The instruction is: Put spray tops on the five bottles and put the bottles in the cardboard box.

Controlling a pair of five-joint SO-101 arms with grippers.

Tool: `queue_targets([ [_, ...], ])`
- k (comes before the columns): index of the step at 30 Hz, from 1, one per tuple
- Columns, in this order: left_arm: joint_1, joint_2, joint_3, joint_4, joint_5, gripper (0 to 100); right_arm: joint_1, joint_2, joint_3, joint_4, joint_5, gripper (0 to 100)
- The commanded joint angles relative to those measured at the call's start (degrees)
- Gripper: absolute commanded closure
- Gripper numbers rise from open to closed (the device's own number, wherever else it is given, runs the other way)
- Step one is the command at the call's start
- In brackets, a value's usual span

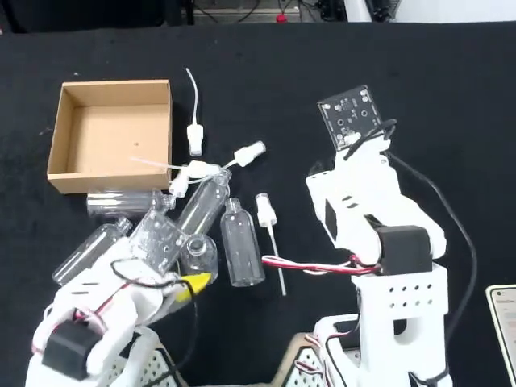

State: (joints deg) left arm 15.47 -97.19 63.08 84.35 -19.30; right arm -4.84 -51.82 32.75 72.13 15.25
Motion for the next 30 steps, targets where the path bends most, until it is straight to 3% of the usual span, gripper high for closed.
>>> queue_targets([
  [1,-2.3,6.0,4.5,-4.7,0.6,68,0.6,0.0,-3.6,-1.8,-0.2,93.0],
  [8,-2.2,7.6,8.2,-13.5,13.2,68,0.6,0.3,-3.6,-1.9,-0.1,93.0],
  [20,-2.4,5.9,18.2,-23.7,14.4,69,0.9,0.4,-3.1,-1.8,0.0,93.0],
  [27,-2.0,-8.1,19.4,-21.3,14.4,91,0.7,0.3,1.0,-4.1,-0.2,93.0],
  [30,-2.0,-6.8,19.2,-21.2,14.2,95,0.6,0.4,4.5,-7.8,-0.4,93.0],
])
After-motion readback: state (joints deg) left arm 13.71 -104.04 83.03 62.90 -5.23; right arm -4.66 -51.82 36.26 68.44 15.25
